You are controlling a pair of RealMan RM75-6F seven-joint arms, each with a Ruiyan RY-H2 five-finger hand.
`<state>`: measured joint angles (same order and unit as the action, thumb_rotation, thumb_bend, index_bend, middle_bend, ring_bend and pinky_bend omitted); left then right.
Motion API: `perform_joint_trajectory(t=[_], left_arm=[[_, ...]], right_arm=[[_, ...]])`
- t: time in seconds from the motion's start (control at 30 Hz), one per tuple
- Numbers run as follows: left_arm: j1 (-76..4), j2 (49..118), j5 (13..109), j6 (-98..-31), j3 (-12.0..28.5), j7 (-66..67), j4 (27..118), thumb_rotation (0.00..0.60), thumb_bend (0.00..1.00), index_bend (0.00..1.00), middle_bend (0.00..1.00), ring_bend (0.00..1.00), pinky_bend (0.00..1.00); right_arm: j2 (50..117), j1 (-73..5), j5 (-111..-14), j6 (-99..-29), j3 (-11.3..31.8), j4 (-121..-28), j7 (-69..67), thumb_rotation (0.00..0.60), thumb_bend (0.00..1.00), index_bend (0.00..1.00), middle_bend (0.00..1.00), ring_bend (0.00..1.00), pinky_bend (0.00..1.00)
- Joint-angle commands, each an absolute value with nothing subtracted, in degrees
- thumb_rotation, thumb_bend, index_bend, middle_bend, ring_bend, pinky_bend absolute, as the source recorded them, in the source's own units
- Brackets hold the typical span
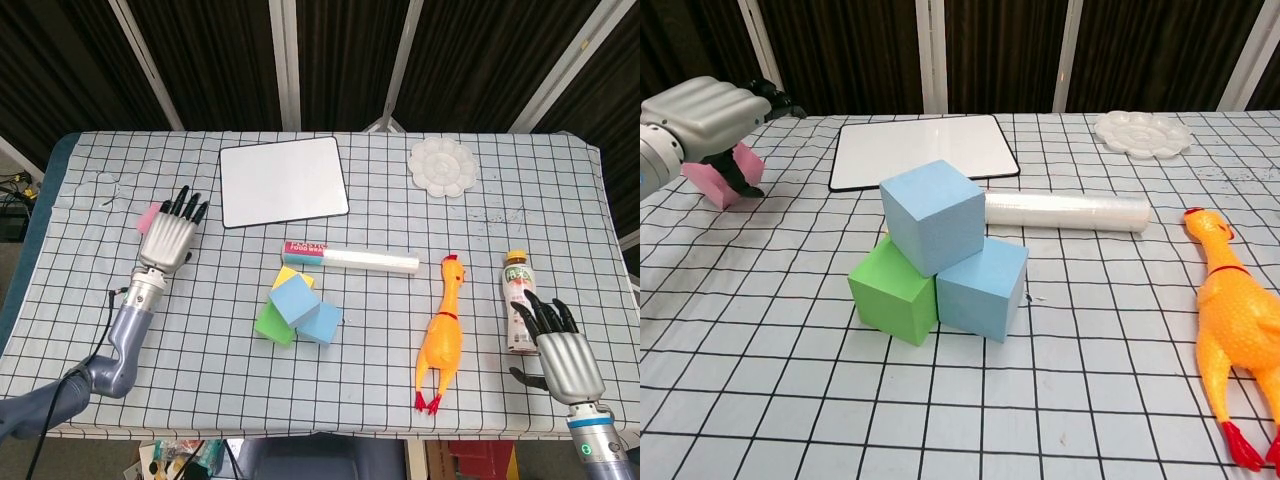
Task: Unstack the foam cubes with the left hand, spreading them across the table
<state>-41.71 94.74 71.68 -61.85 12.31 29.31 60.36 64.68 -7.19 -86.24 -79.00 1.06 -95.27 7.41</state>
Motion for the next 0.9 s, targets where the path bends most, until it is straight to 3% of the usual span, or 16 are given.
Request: perform_joint_trajectory(t=[0.03,0.27,0.47,0.9], left_arm=[[-41.1,91.14,69.41,-59.55,13.03,27.68,68.2,0.6,0.0,0.12,0.06,0.0,0.22],[-40.13,82.21,69.08,-58.16,14.21,22.6,87.82,0.6,0.0,0.11,0.05,0.0,0.22],[-40.61,76.17,66.96,-55.83,12.97,26.22,100.66,0.6,0.0,0.1,0.06,0.0,0.22],[-43.12,66.82,50.99,-54.5,6.13,42.1,115.54,0.6,0.0,0.08,0.09,0.0,0.2]], right_arm=[[64.63,-7.22,-86.11,-78.91,1.1,-95.33,7.49,0.6,0.02,0.14,0.04,0.14,0.07],[64.83,-7.34,-86.14,-78.61,0.96,-95.49,8.1,0.6,0.02,0.14,0.04,0.14,0.07],[64.83,-7.26,-86.25,-78.83,0.93,-95.59,8.18,0.6,0.02,0.14,0.04,0.14,0.07],[64.26,-7.2,-86.49,-79.06,0.97,-95.51,6.69,0.6,0.02,0.14,0.04,0.14,0.07]])
